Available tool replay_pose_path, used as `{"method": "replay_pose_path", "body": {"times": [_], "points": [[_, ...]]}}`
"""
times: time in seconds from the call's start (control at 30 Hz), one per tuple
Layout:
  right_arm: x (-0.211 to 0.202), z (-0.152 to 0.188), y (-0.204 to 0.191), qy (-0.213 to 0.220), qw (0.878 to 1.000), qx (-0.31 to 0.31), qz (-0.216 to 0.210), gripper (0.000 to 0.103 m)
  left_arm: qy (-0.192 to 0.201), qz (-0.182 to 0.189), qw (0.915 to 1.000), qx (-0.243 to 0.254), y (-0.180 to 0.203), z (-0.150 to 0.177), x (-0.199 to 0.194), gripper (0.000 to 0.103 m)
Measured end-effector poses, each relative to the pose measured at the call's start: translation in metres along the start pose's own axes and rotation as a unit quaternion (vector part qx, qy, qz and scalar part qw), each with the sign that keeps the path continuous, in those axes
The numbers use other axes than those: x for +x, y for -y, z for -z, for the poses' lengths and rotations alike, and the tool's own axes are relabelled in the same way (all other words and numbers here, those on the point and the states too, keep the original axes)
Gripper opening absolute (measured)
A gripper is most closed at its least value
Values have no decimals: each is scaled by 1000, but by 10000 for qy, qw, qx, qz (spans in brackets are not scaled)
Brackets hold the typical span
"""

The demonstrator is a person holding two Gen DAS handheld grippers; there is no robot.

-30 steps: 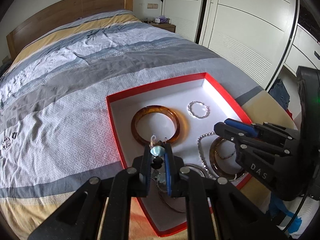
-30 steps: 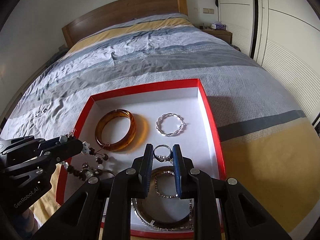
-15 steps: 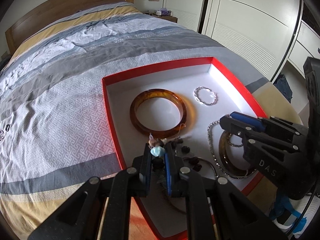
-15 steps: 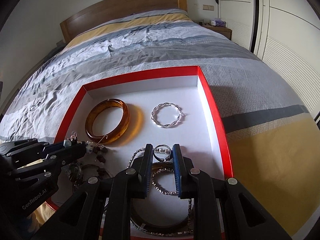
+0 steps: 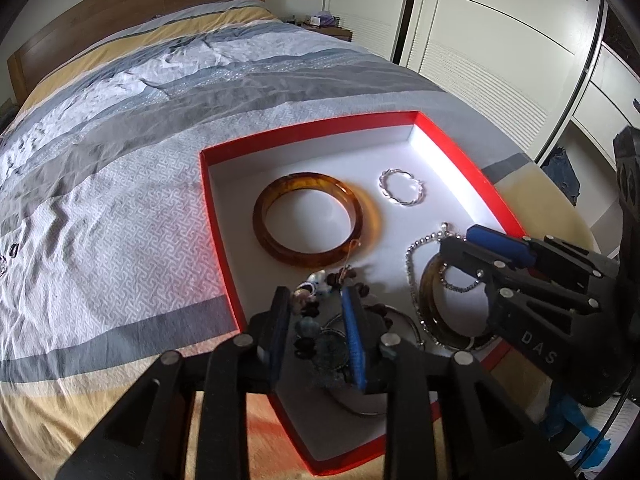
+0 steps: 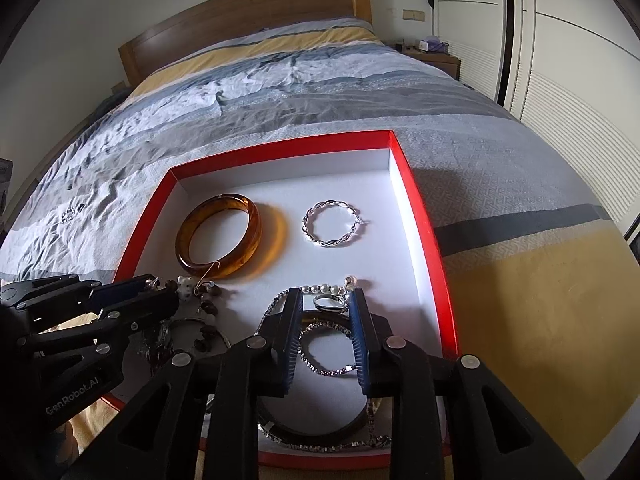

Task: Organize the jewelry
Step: 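Lower both items into the red box and open both tools, then withdraw both tools from the box and move toward the remaining jewelry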

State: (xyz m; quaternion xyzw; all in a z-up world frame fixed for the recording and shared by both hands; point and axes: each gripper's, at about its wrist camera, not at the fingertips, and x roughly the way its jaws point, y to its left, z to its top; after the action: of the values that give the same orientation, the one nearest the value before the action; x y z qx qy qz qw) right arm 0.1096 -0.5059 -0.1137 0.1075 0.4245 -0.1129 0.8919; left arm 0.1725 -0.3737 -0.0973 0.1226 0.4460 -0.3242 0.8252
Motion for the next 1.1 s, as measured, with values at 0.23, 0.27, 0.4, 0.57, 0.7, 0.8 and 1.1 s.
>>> {"method": "replay_pose_path", "body": {"times": [0.23, 0.27, 0.4, 0.57, 0.7, 0.8, 1.1], "points": [[-28, 5, 9, 99, 9997, 195, 77, 36, 114, 33, 9999, 120, 11, -1, -23, 30], [-33, 6, 10, 124, 9996, 219, 87, 36, 135, 31, 9998, 132, 12, 0, -28, 30], [-58, 10, 13, 228, 9991, 329, 113, 36, 195, 11, 9997, 150, 16, 3, -50, 30], [-89, 19, 12, 317, 9985, 417, 129, 36, 284, -67, 9995, 84, 15, 12, -80, 34], [-117, 25, 11, 408, 9979, 477, 163, 36, 397, -204, 9990, 37, 13, 22, -111, 37], [-140, 29, 9, 507, 9972, 510, 198, 36, 449, -311, 9985, 48, 14, 31, -133, 38], [-201, 39, -12, 791, 9953, 515, 196, 36, 674, -602, 9959, -40, 4, 74, -208, 38]]}}
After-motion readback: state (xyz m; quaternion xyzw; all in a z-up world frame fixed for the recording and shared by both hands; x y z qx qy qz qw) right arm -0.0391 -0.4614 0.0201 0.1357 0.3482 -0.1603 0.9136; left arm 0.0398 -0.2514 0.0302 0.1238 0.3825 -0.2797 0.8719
